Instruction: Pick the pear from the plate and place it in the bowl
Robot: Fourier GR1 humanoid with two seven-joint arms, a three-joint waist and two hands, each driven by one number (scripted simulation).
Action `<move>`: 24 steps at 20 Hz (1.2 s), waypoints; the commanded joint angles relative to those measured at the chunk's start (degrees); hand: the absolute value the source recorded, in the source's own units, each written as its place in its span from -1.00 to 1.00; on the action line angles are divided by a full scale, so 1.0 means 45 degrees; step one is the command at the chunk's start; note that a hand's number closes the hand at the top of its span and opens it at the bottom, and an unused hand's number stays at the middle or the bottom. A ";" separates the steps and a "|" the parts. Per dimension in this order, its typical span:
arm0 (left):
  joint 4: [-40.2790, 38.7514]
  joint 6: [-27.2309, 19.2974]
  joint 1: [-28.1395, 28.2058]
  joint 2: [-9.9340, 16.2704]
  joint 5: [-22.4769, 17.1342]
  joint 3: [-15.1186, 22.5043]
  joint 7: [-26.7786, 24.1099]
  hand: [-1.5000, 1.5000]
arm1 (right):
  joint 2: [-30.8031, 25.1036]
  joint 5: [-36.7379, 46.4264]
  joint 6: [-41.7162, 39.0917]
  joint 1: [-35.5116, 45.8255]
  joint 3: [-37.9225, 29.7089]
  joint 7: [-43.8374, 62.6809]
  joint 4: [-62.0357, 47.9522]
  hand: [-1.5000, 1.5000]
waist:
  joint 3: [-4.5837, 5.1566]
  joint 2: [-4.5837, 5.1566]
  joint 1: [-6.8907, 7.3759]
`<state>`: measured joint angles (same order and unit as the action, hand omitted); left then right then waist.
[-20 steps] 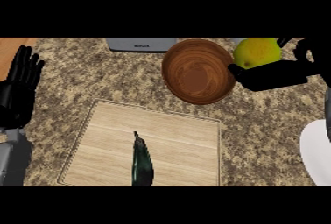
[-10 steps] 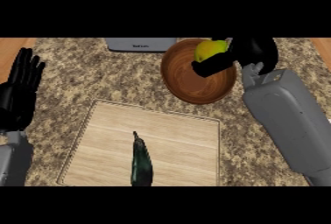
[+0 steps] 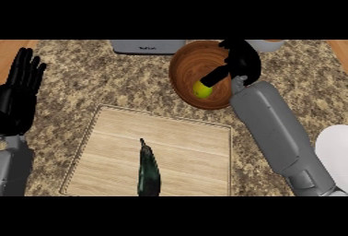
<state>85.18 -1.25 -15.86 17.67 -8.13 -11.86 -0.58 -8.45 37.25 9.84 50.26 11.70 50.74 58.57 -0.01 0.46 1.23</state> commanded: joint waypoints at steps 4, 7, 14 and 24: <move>0.0013 0.0308 0.0385 0.0302 -0.0167 -0.0392 -0.0237 0.00 | 0.0912 -0.0925 0.3363 -0.0430 -0.1808 -0.3306 -0.1553 -1.00 | -0.0009 0.0019 0.0071; 0.0235 0.0326 0.0427 0.0214 -0.0196 -0.0293 -0.0120 0.00 | 0.0736 -0.0529 0.5141 -0.0664 -0.2112 -0.4356 -0.1008 -1.00 | -0.0010 -0.0019 -0.0032; 0.0437 0.0105 0.0829 0.0024 -0.0051 -0.0327 -0.0104 0.00 | -0.0248 -0.0498 0.6547 -0.2146 -0.3027 -0.4396 0.0975 -1.00 | 0.0002 -0.0168 -0.0404; 0.0193 0.0030 0.0392 0.0063 0.0041 -0.0400 0.0155 0.00 | -0.1750 -0.3446 0.4932 -0.6901 -0.4665 -0.5155 0.6812 -1.00 | 0.0005 -0.0161 -0.0511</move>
<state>87.33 -1.57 -13.70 17.89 -8.18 -13.49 1.03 -14.79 24.96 34.64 26.85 -7.95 26.69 78.49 -0.03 -0.27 -1.01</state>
